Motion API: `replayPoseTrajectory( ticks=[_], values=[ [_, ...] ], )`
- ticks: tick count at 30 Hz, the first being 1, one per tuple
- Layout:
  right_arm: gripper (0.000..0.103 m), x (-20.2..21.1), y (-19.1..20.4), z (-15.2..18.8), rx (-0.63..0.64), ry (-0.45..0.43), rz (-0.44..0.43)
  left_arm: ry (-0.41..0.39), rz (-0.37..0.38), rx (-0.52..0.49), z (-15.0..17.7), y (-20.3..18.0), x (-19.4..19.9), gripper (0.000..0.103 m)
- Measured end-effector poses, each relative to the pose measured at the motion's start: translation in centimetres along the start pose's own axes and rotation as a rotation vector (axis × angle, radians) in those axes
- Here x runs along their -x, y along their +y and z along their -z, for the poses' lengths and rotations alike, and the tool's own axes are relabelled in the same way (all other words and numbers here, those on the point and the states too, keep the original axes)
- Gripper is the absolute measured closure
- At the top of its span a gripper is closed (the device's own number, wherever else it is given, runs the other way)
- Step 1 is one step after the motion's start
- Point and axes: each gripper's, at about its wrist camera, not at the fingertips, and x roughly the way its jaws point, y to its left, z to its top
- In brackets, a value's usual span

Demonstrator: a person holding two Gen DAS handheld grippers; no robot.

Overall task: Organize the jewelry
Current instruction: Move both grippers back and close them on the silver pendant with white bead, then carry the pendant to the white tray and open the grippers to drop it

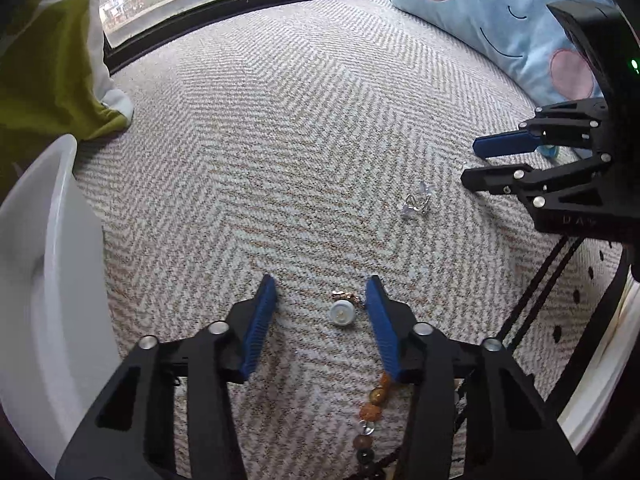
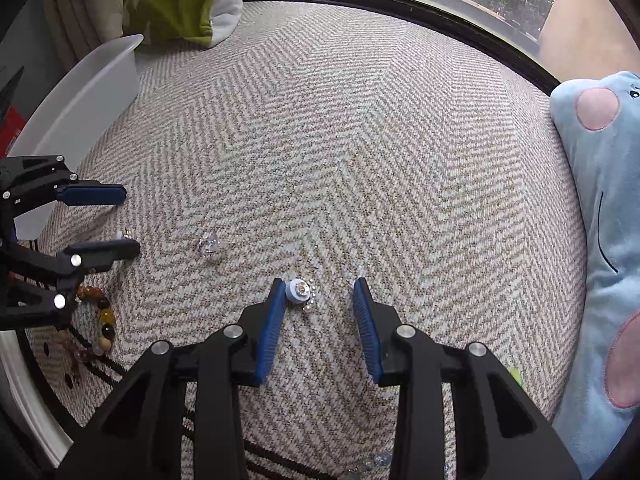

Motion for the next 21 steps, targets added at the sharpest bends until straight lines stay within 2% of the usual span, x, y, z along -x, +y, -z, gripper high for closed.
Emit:
replayPoseTrajectory(
  ticks=[2,3,4,5,13,21],
  values=[
    [0.081,0.0,0.3,0.0,0.014,-0.001,0.017,-0.005,0.0,-0.005,0.1,-0.1,0.1,0.063],
    [0.083,0.0,0.3,-0.1,0.014,0.0,0.015,-0.007,0.004,-0.013,0.2,-0.3,0.2,0.07],
    [0.085,-0.1,0.3,-0.1,0.009,0.001,0.014,-0.009,0.006,-0.023,0.3,-0.3,0.4,0.083],
    [0.086,-0.1,0.3,-0.1,0.009,0.002,0.014,-0.008,0.009,-0.029,0.5,-0.4,0.5,0.085],
    [0.086,0.3,0.0,-0.1,-0.001,-0.006,0.016,-0.007,0.016,-0.005,0.5,-0.4,1.6,0.085],
    [0.086,4.7,1.1,-1.1,0.004,-0.066,0.002,-0.093,0.051,0.052,0.1,2.2,7.4,0.085]
  ],
)
